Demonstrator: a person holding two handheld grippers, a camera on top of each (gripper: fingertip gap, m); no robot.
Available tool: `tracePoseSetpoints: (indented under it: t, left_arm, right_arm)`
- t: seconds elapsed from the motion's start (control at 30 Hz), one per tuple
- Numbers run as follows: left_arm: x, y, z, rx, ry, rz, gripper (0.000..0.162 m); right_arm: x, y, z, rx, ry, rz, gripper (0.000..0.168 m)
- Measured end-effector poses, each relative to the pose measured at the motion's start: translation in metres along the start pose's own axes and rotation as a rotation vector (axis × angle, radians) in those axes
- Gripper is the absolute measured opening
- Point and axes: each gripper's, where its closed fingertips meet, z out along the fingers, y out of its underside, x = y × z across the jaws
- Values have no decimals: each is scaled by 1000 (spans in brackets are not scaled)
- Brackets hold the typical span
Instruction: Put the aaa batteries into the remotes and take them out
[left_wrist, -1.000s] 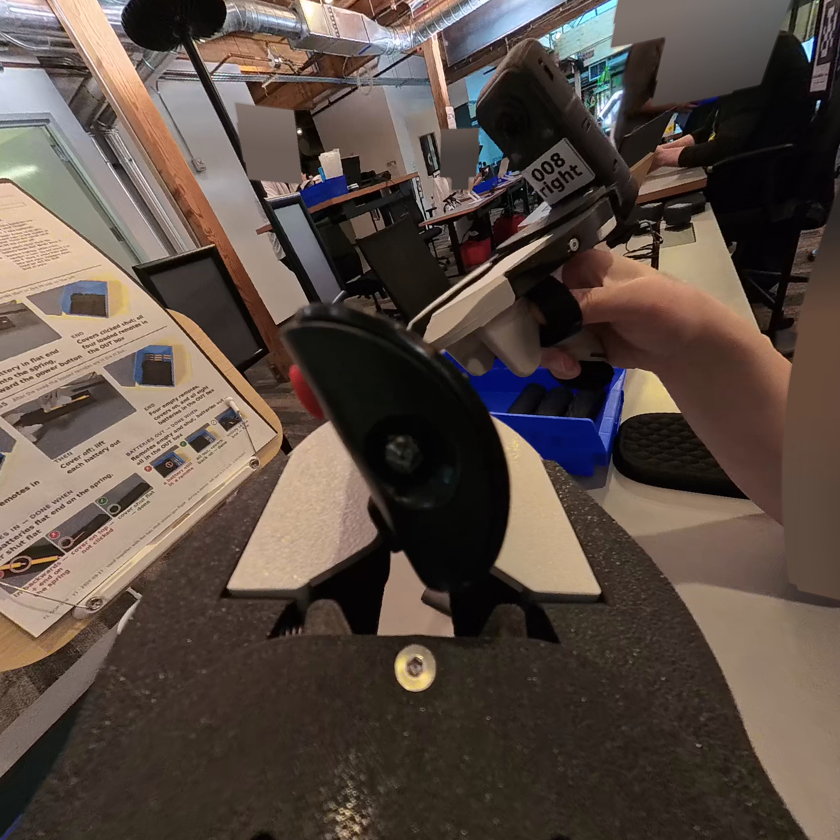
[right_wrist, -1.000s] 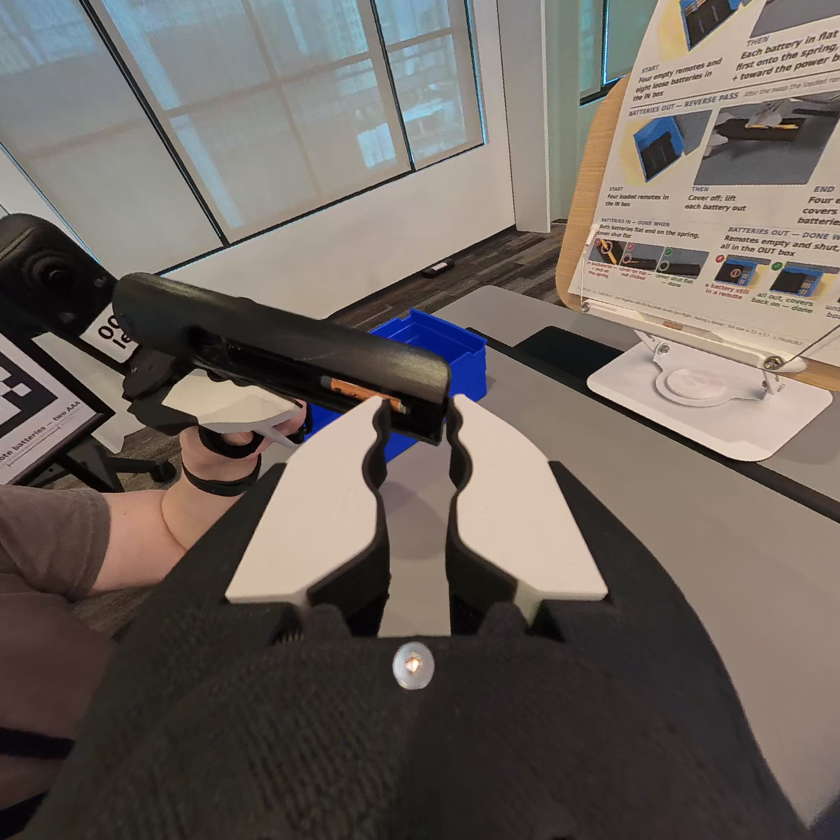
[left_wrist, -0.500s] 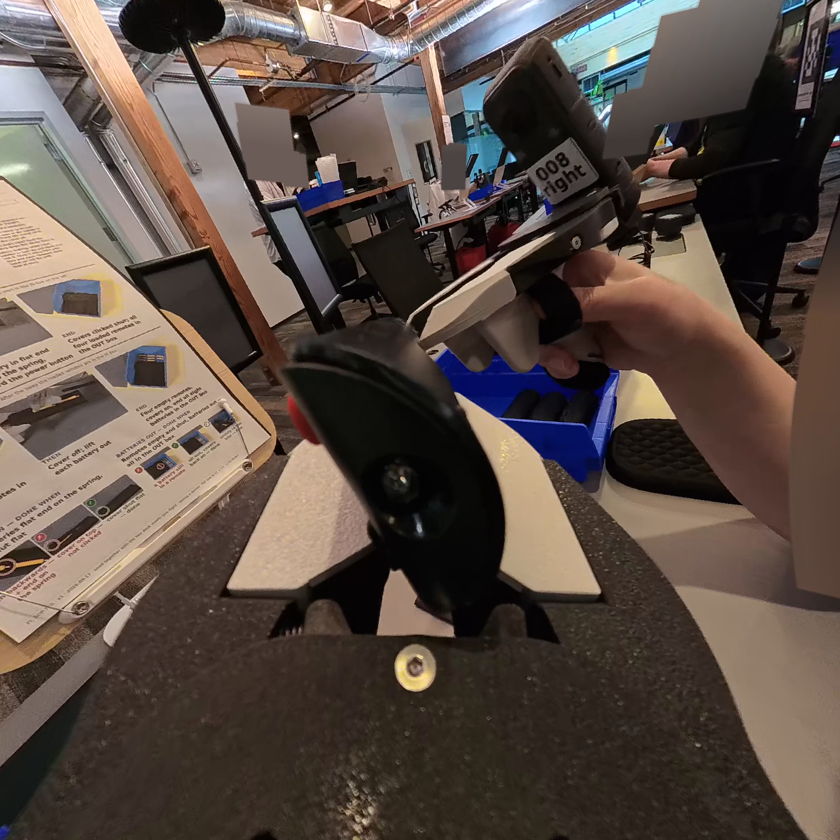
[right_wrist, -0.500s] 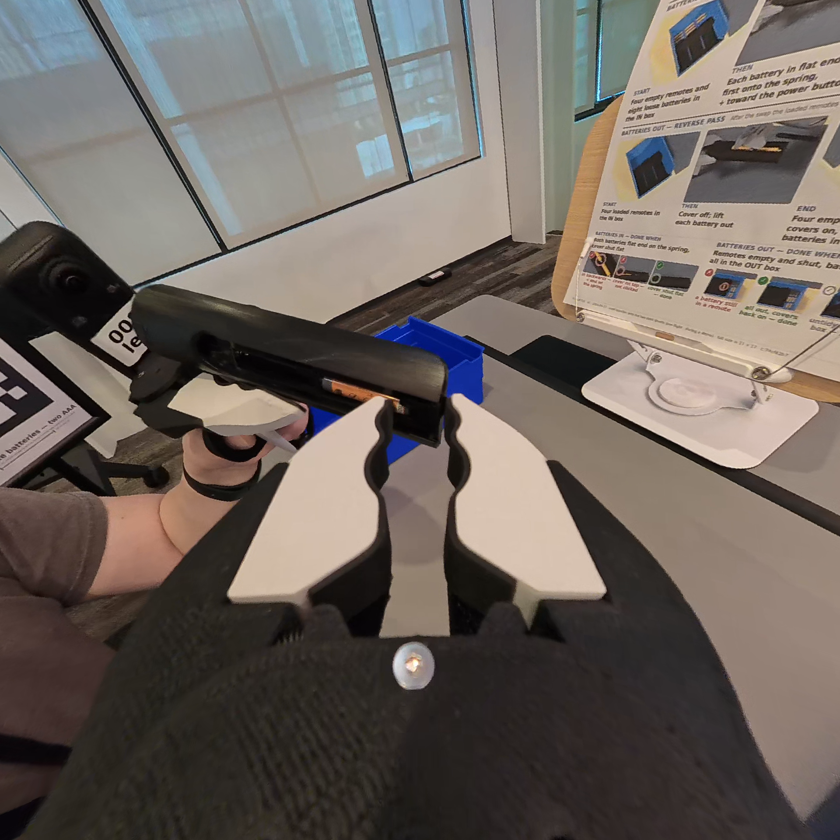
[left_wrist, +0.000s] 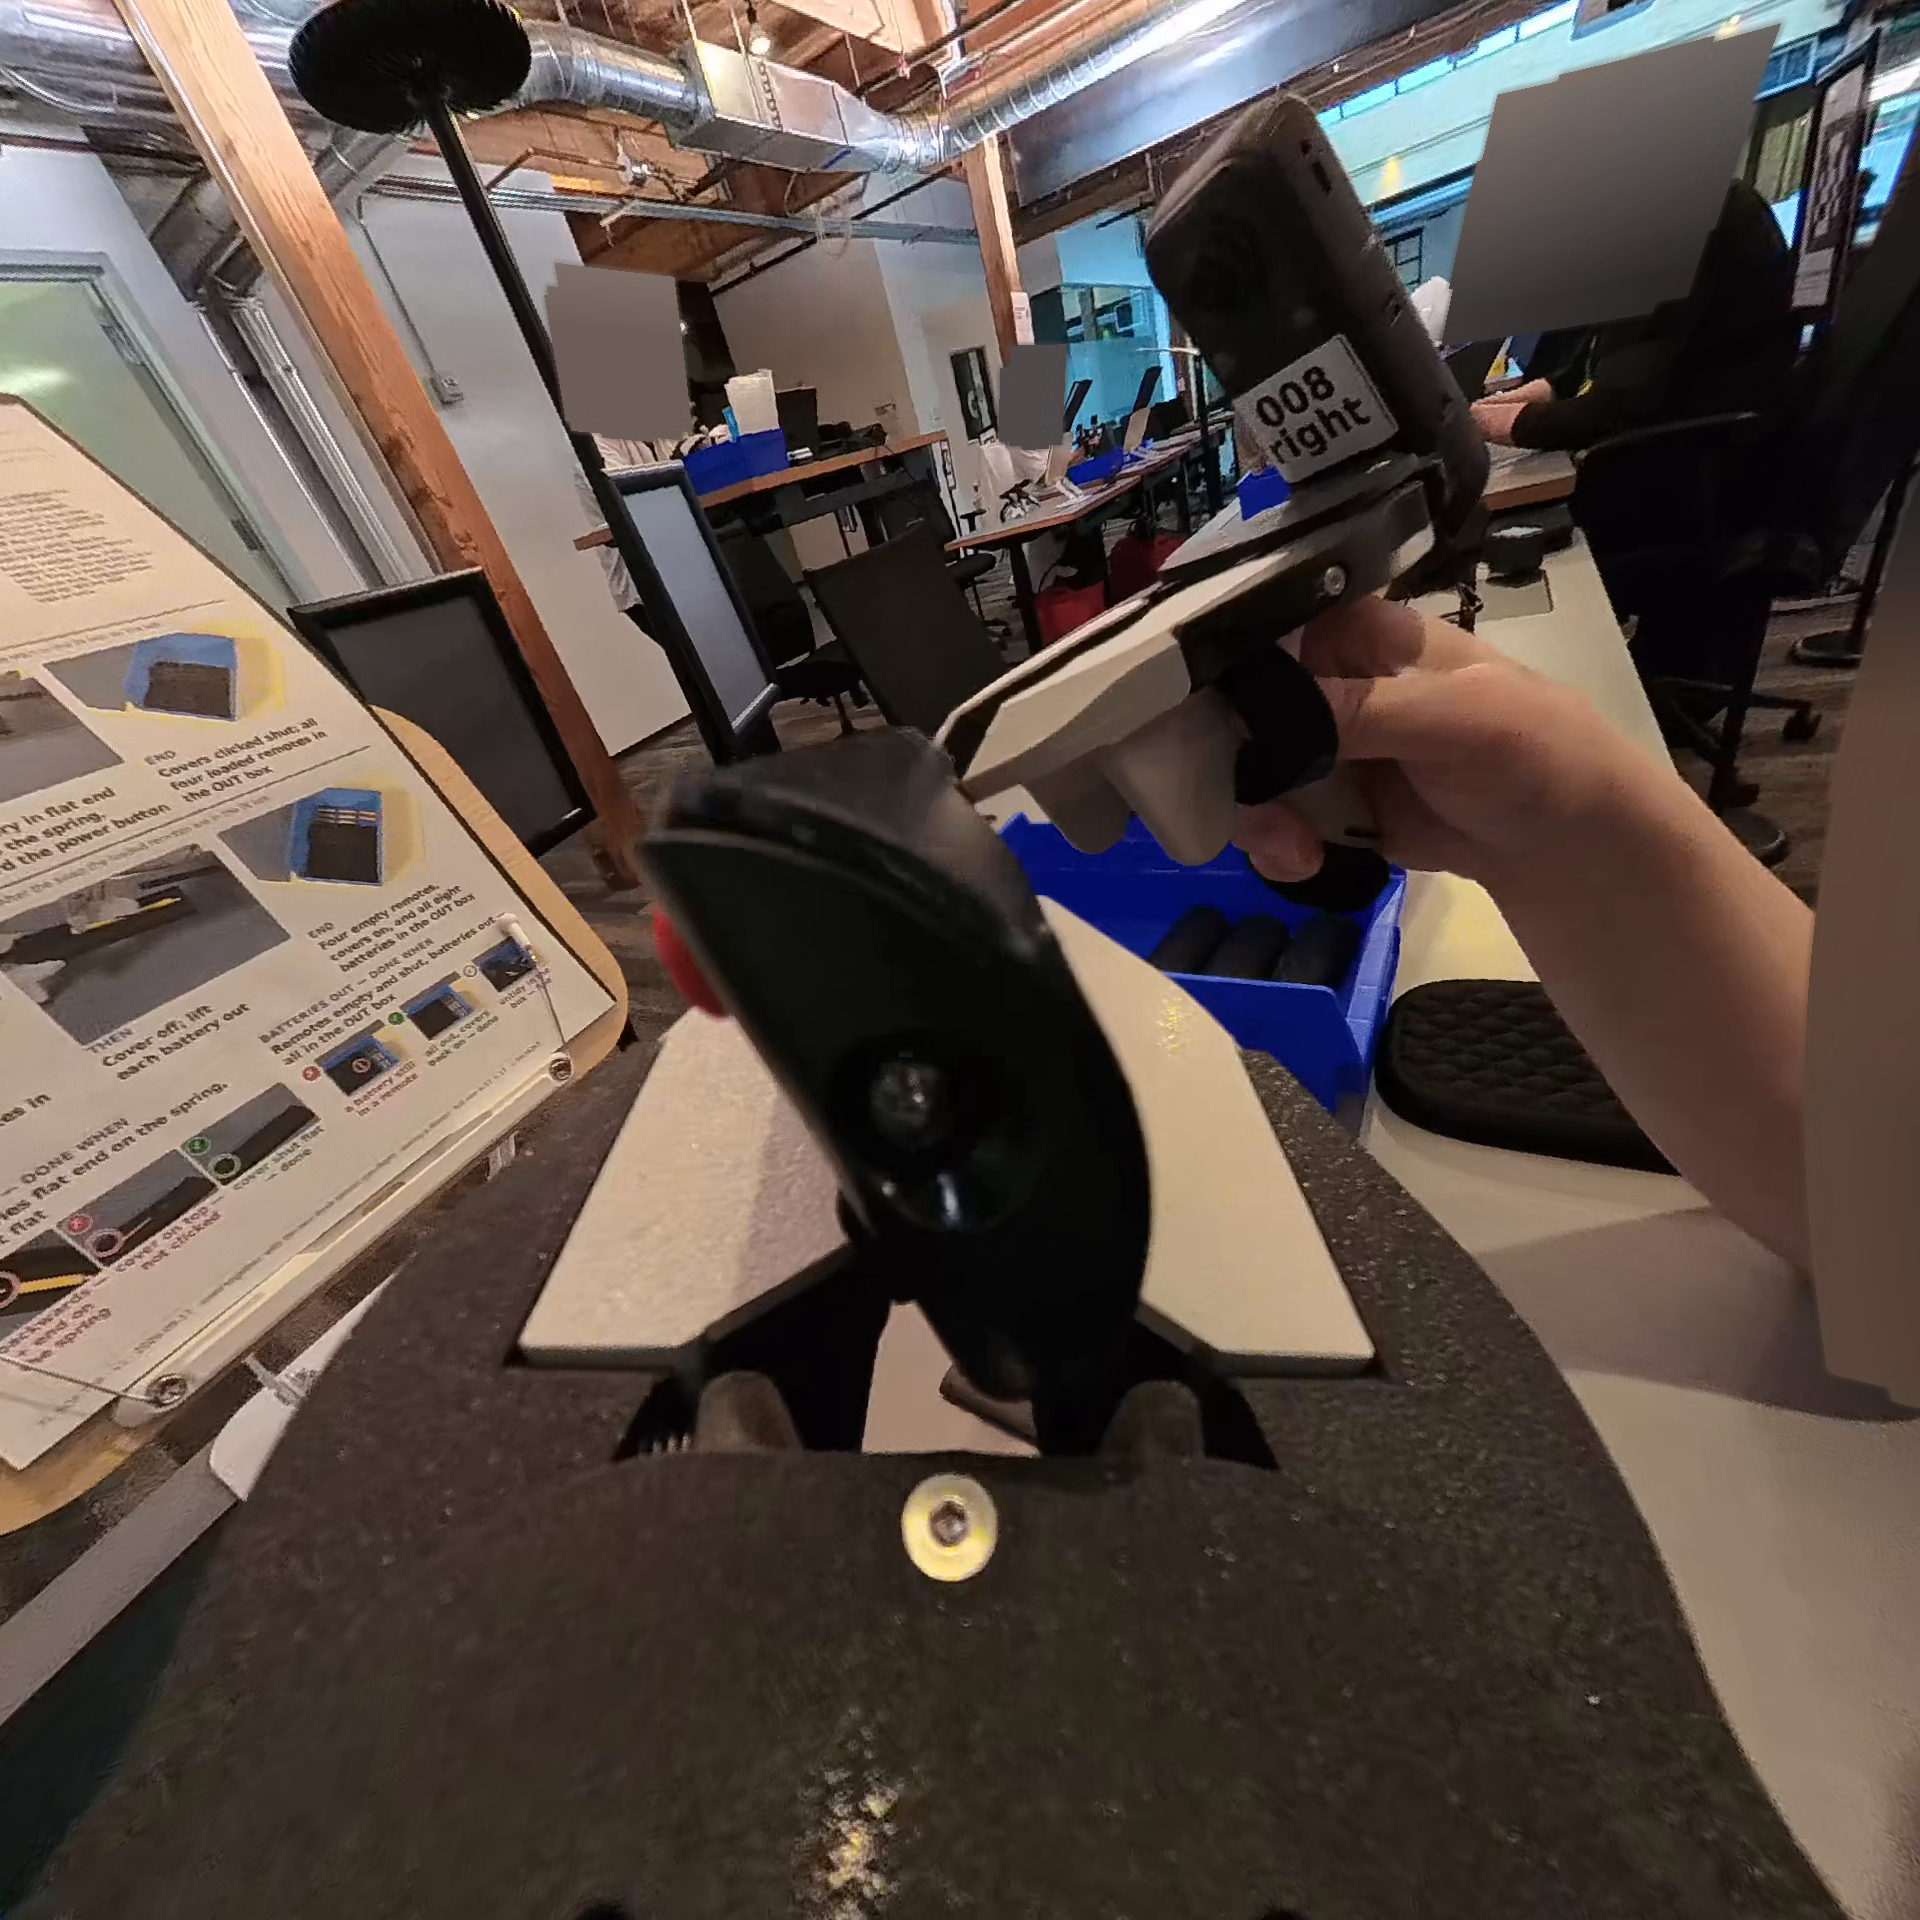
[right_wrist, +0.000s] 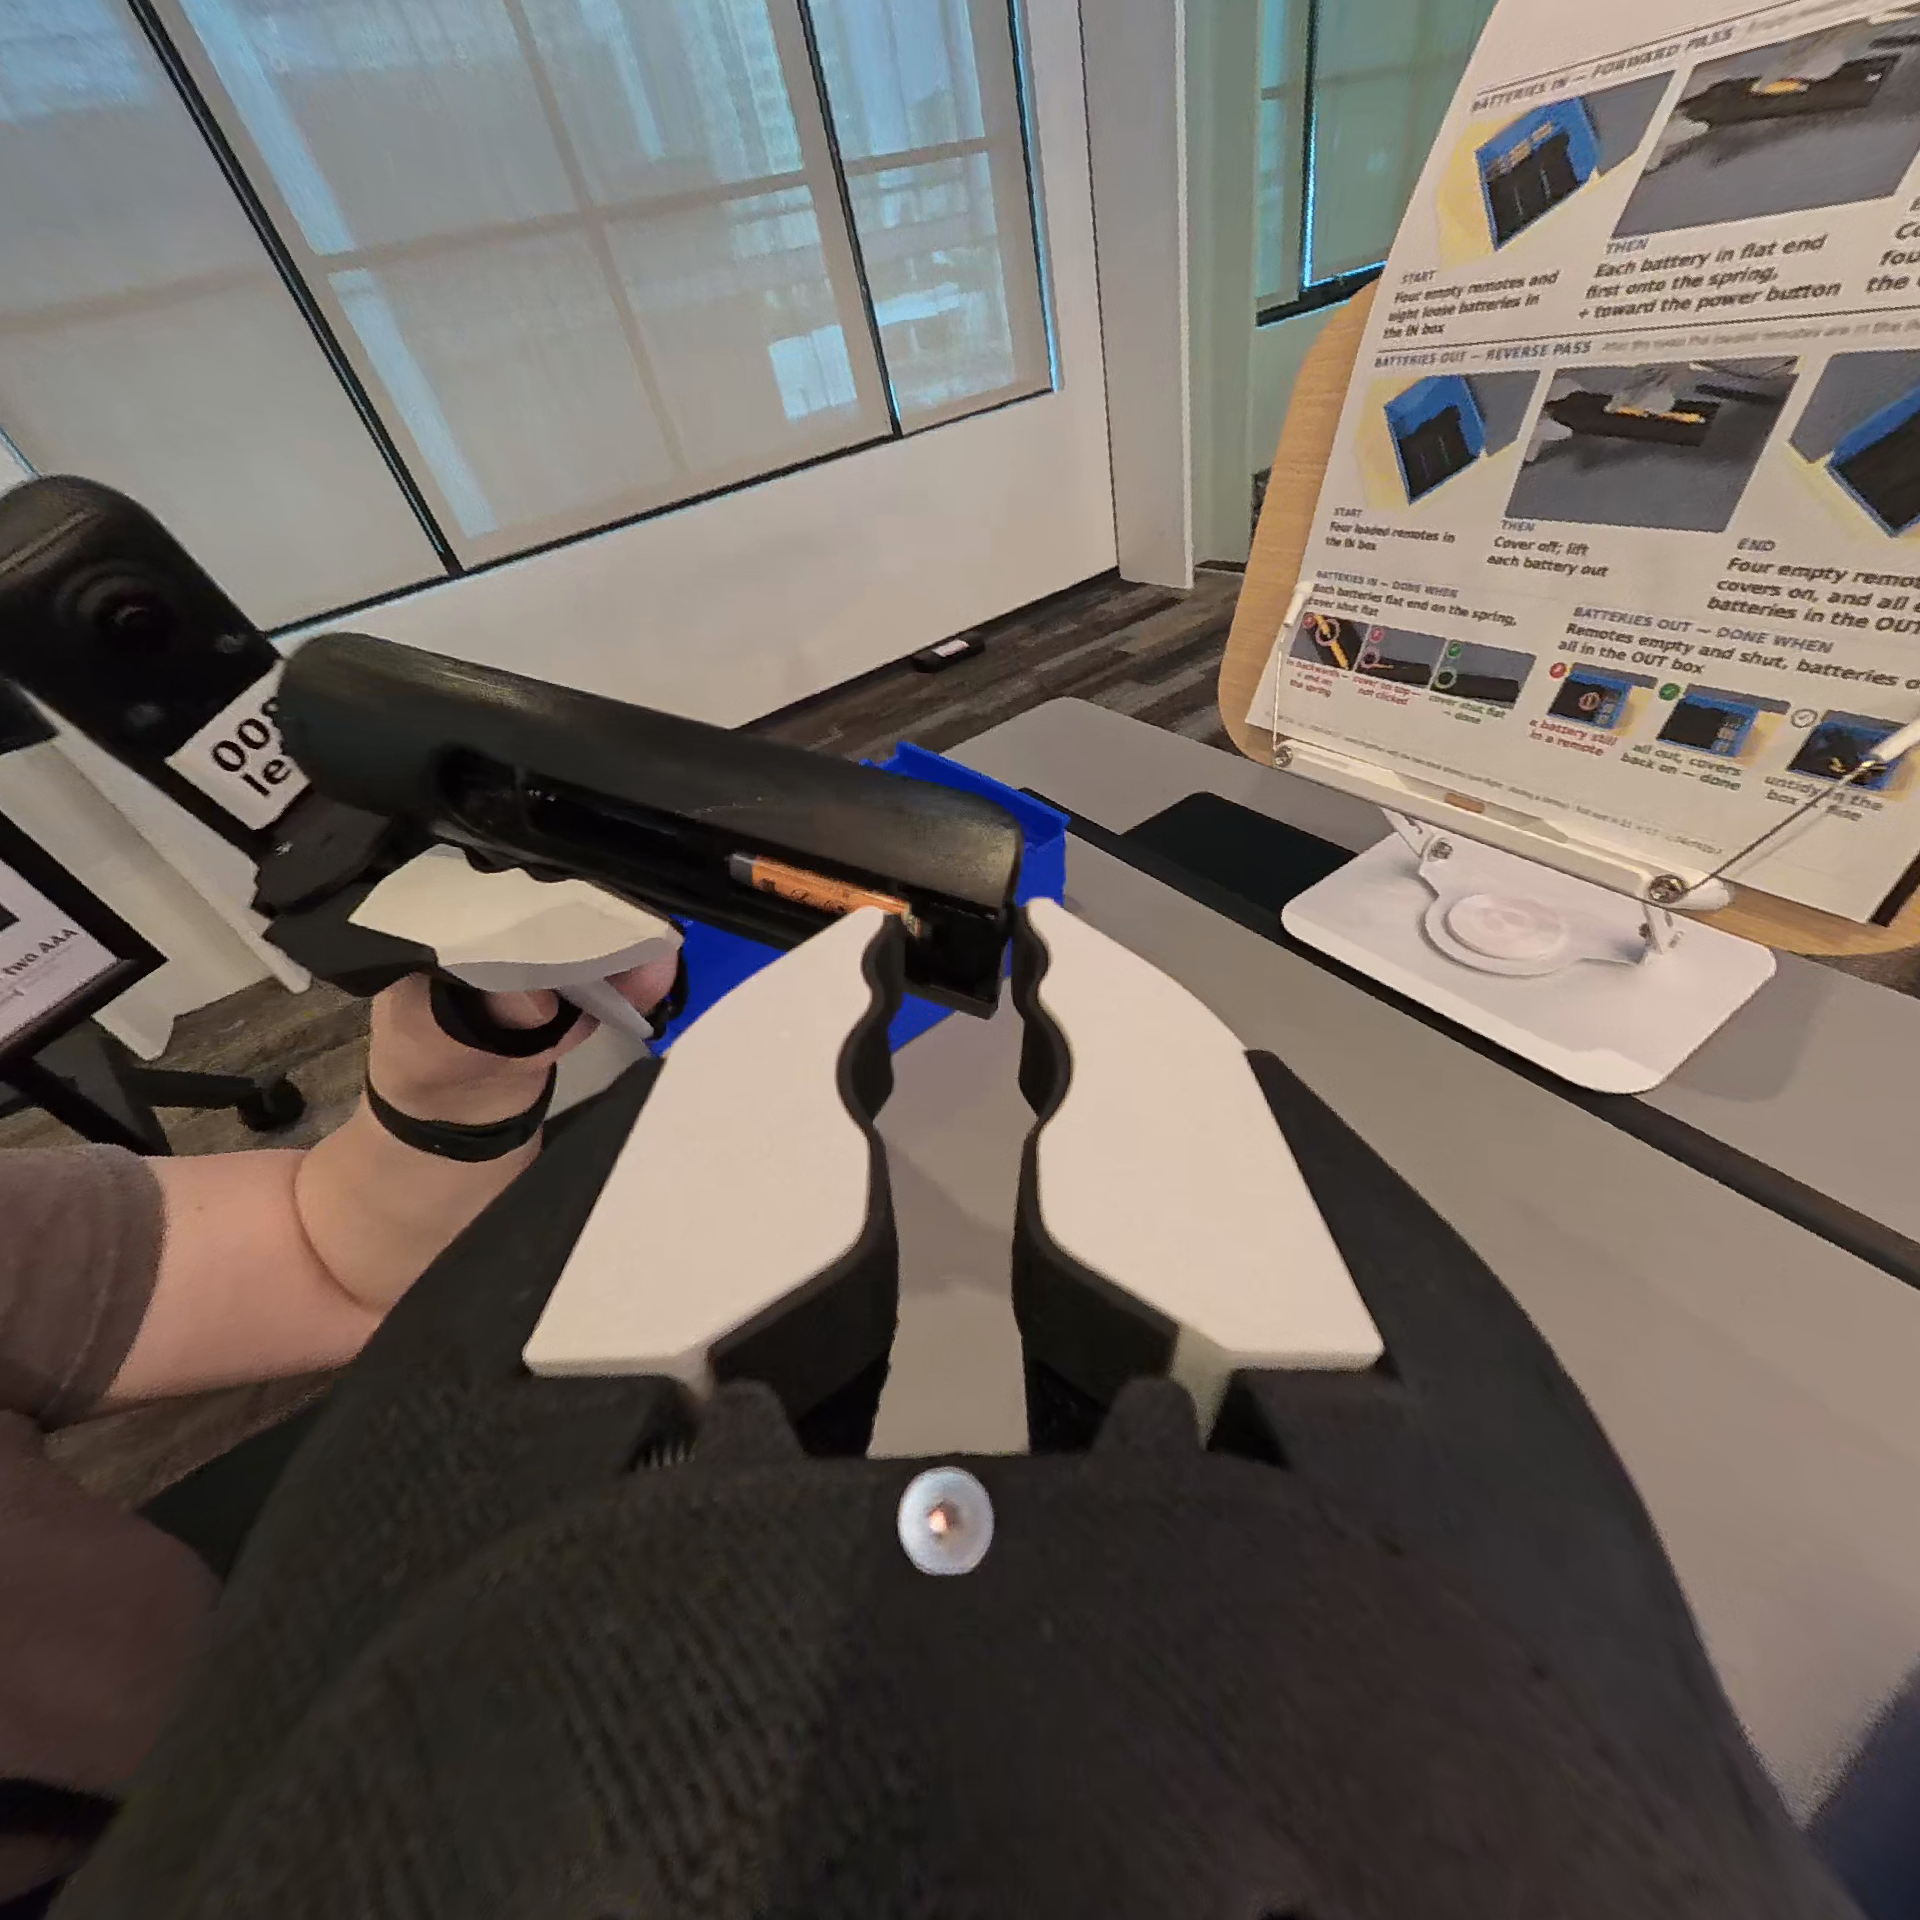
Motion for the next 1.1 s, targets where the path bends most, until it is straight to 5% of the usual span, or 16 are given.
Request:
tracePoseSetpoints:
  t: [0.07,0.1,0.4,0.43,0.87,1.03,1.07,1.1]
  left_arm:
    - [1,-2,-1,8,10,-8,84]
    - [2,-2,0,10,12,-11,19]
    - [1,-1,1,11,6,-21,19]
    - [1,0,1,7,2,-14,97]
    - [3,-5,-1,28,-12,17,79]
    - [1,-4,-1,27,-5,-2,82]
    - [1,-2,-1,19,-4,-5,95]
    - [1,-2,0,18,4,-24,84]
  right_arm:
    - [-1,-2,-2,8,-21,13,21]
    - [-2,-3,-4,15,-29,22,20]
    - [1,-3,-3,17,9,3,19]
    - [1,-3,-2,14,17,-2,19]
    - [-2,-6,-3,-1,105,-120,18]
    - [0,-5,-2,-15,113,-129,18]
    - [1,-3,-2,-27,115,-126,18]
    - [1,-3,-2,-27,114,-124,18]
